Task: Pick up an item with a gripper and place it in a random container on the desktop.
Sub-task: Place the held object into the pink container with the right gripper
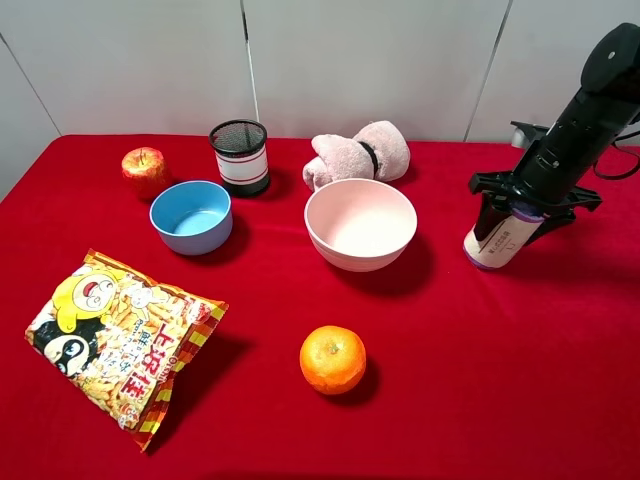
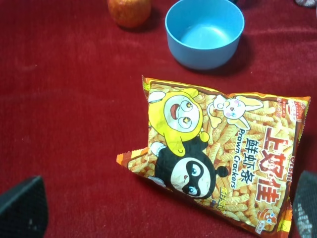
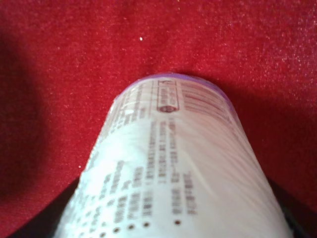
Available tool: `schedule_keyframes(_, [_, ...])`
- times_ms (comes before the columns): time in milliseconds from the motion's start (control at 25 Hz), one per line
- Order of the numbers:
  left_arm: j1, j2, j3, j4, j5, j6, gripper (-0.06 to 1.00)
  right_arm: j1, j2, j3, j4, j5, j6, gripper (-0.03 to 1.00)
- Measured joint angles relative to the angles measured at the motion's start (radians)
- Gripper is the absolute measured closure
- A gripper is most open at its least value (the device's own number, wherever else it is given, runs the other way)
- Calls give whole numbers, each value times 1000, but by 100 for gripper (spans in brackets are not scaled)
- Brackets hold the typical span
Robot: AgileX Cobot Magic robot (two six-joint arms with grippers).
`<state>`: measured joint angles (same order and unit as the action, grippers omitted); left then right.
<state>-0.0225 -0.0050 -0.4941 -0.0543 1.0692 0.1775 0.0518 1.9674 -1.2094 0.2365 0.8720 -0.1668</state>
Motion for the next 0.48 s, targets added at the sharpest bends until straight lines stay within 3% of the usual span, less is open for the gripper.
schedule_keyframes(480, [0,0,0,0,0,0,-5,0,-93,0,-41,43,67,51])
